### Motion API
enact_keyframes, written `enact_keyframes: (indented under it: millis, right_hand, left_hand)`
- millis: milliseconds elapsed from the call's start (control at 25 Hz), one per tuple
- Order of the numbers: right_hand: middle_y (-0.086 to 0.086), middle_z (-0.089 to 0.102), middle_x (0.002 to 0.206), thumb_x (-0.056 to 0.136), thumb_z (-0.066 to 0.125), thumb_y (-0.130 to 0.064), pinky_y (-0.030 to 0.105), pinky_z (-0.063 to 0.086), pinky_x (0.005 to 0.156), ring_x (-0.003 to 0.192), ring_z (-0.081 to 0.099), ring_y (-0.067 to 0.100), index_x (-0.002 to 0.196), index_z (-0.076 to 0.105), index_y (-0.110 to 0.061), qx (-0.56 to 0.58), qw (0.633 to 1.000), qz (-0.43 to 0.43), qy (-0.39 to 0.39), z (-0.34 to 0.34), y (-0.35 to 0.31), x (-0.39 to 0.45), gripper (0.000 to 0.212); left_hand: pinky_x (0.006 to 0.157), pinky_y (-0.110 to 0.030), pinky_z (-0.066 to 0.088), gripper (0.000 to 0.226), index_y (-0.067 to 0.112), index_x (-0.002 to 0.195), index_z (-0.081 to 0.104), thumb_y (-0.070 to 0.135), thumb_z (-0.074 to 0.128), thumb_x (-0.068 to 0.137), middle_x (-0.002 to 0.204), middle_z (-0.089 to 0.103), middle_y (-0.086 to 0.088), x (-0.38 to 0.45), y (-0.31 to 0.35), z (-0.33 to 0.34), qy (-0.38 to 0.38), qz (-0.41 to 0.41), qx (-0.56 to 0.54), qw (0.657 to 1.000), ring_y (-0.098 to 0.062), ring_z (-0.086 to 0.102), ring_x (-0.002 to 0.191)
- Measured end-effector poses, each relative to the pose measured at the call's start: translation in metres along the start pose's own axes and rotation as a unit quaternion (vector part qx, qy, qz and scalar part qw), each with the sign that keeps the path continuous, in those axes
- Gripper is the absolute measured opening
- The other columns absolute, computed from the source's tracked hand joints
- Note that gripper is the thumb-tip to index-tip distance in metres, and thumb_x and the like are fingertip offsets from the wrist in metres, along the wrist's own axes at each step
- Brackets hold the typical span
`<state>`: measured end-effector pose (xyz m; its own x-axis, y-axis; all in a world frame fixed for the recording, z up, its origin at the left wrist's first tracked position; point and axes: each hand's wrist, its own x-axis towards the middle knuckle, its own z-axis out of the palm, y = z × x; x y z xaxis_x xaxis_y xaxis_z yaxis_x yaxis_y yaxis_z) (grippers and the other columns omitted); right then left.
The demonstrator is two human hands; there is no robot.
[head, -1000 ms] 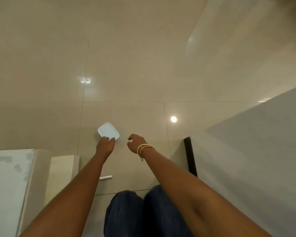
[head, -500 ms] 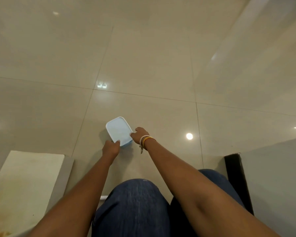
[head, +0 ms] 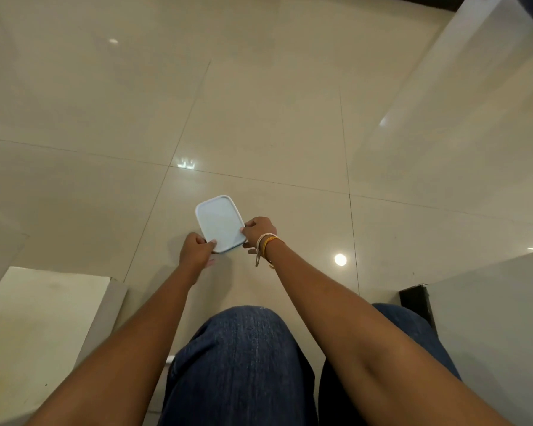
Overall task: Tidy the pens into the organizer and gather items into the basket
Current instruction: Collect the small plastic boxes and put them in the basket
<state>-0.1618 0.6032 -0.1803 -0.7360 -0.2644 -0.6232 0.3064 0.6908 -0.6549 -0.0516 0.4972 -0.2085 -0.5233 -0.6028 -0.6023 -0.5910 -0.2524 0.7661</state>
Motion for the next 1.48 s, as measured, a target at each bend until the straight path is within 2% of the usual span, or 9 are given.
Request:
enact_keyframes:
  millis: [120, 200, 320, 400, 520, 920, 1160, 1360, 1480]
  right_hand:
    - [0.013, 0.062, 0.082, 0.089, 0.058, -0.011, 0.048, 0.06, 0.075, 0.072, 0.066, 0.033, 0.074, 0.053, -0.016, 0.067, 0.997, 0.029, -0.01, -0.016, -0.02, 0.0, 0.017]
    - [0.014, 0.062, 0.084, 0.088, 0.058, -0.009, 0.049, 0.06, 0.074, 0.072, 0.065, 0.034, 0.07, 0.051, -0.017, 0.063, 0.997, 0.044, -0.012, -0.026, -0.042, -0.022, 0.022]
    - [0.013, 0.067, 0.093, 0.086, 0.06, -0.012, 0.049, 0.06, 0.075, 0.085, 0.07, 0.034, 0.068, 0.055, -0.022, 0.029, 0.999, 0.04, -0.003, -0.046, -0.074, -0.063, 0.021]
    - [0.012, 0.07, 0.097, 0.084, 0.057, -0.011, 0.047, 0.061, 0.073, 0.091, 0.07, 0.033, 0.073, 0.062, -0.022, 0.026, 0.999, 0.04, 0.005, -0.063, -0.09, -0.093, 0.017]
    - [0.015, 0.071, 0.098, 0.084, 0.052, -0.004, 0.043, 0.062, 0.066, 0.088, 0.072, 0.03, 0.09, 0.069, -0.016, 0.05, 0.997, 0.062, -0.016, -0.095, -0.115, -0.153, 0.021]
    - [0.016, 0.072, 0.097, 0.085, 0.055, -0.003, 0.039, 0.062, 0.068, 0.075, 0.069, 0.025, 0.099, 0.071, -0.013, -0.035, 0.996, 0.027, -0.079, -0.166, -0.272, -0.421, 0.024]
    - [0.016, 0.072, 0.098, 0.084, 0.056, -0.003, 0.038, 0.061, 0.069, 0.072, 0.068, 0.025, 0.102, 0.07, -0.01, -0.083, 0.989, 0.008, -0.124, -0.133, -0.318, -0.508, 0.023]
    - [0.018, 0.071, 0.099, 0.081, 0.058, -0.002, 0.035, 0.061, 0.064, 0.073, 0.07, 0.028, 0.095, 0.067, -0.01, -0.099, 0.985, 0.025, -0.141, -0.055, -0.308, -0.557, 0.019]
    - [0.015, 0.069, 0.09, 0.08, 0.058, 0.001, 0.036, 0.061, 0.066, 0.069, 0.068, 0.025, 0.089, 0.065, -0.011, -0.107, 0.98, 0.033, -0.162, -0.001, -0.3, -0.59, 0.017]
  left_hand:
    - [0.081, -0.048, 0.057, 0.028, 0.016, 0.075, 0.036, 0.015, 0.059, 0.092, 0.104, 0.056, -0.021, -0.002, 0.023, 0.002, -0.004, 0.008, -0.002, 1.0, -0.037, 0.062, 0.099]
    - [0.079, -0.047, 0.057, 0.025, 0.015, 0.077, 0.038, 0.015, 0.058, 0.092, 0.108, 0.055, -0.02, -0.02, 0.036, 0.0, 0.01, -0.004, 0.004, 1.0, -0.035, 0.061, 0.101]
    - [0.076, -0.042, 0.056, 0.02, 0.012, 0.084, 0.039, 0.015, 0.056, 0.094, 0.11, 0.054, -0.017, -0.063, 0.064, -0.007, 0.024, -0.031, -0.019, 0.999, -0.031, 0.061, 0.099]
    - [0.078, -0.044, 0.055, 0.023, 0.013, 0.08, 0.037, 0.015, 0.055, 0.094, 0.108, 0.053, -0.018, -0.094, 0.087, -0.012, 0.016, -0.035, -0.036, 0.999, -0.031, 0.061, 0.097]
    - [0.083, -0.049, 0.055, 0.027, 0.015, 0.076, 0.035, 0.014, 0.056, 0.094, 0.106, 0.054, -0.02, -0.151, 0.123, -0.025, 0.024, -0.044, -0.052, 0.997, -0.033, 0.06, 0.095]
    - [0.077, -0.044, 0.056, 0.028, 0.013, 0.076, 0.035, 0.015, 0.057, 0.093, 0.097, 0.057, -0.018, -0.415, 0.265, -0.148, 0.069, -0.08, -0.099, 0.989, -0.032, 0.061, 0.088]
    - [0.069, -0.039, 0.057, 0.023, 0.011, 0.08, 0.037, 0.015, 0.056, 0.093, 0.097, 0.059, -0.019, -0.484, 0.281, -0.229, 0.121, -0.096, -0.107, 0.982, -0.033, 0.064, 0.086]
    - [0.072, -0.042, 0.056, 0.027, 0.014, 0.074, 0.037, 0.009, 0.055, 0.094, 0.095, 0.056, -0.019, -0.505, 0.232, -0.304, 0.136, -0.134, -0.1, 0.977, -0.033, 0.062, 0.086]
    - [0.07, -0.041, 0.056, 0.03, 0.014, 0.069, 0.039, 0.007, 0.056, 0.093, 0.088, 0.056, -0.019, -0.523, 0.196, -0.36, 0.152, -0.15, -0.081, 0.974, -0.032, 0.061, 0.084]
